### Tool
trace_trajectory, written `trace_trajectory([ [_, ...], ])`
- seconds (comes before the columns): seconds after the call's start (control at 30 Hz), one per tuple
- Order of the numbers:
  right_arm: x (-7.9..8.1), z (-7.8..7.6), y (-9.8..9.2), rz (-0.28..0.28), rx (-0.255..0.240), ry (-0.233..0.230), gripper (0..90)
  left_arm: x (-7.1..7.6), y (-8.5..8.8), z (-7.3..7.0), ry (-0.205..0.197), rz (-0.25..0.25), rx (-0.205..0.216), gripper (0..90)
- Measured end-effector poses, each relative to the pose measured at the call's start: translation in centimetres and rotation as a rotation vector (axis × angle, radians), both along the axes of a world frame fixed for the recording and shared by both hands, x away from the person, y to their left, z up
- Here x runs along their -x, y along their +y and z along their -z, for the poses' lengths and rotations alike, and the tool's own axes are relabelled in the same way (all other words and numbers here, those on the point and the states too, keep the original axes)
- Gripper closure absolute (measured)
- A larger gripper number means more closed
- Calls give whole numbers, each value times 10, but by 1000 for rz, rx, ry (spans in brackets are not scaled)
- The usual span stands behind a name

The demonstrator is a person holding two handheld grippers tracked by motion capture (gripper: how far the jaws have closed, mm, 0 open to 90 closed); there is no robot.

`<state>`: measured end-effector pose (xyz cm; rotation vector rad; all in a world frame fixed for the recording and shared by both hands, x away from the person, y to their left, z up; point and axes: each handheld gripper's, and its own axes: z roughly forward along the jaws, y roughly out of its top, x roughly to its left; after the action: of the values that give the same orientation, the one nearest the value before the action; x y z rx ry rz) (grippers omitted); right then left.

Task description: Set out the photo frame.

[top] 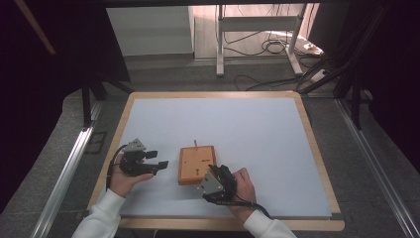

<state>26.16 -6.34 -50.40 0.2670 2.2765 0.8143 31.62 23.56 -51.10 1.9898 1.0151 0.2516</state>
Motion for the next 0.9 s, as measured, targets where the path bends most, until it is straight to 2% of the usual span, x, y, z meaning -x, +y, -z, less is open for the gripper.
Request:
trace_trajectory([
  [0.1,-1,-1,0,-4,7,-7,407,2,-3,3,3,15,-16,318],
  [0.43,-10,-16,0,-1,0,1,450,2,-4,8,9,32,-18,313],
  [0.63,-20,-30,0,-18,11,16,490,2,-3,10,13,34,-15,309],
  [0.9,-35,-46,3,-53,23,66,522,1,-5,13,21,44,-22,303],
])
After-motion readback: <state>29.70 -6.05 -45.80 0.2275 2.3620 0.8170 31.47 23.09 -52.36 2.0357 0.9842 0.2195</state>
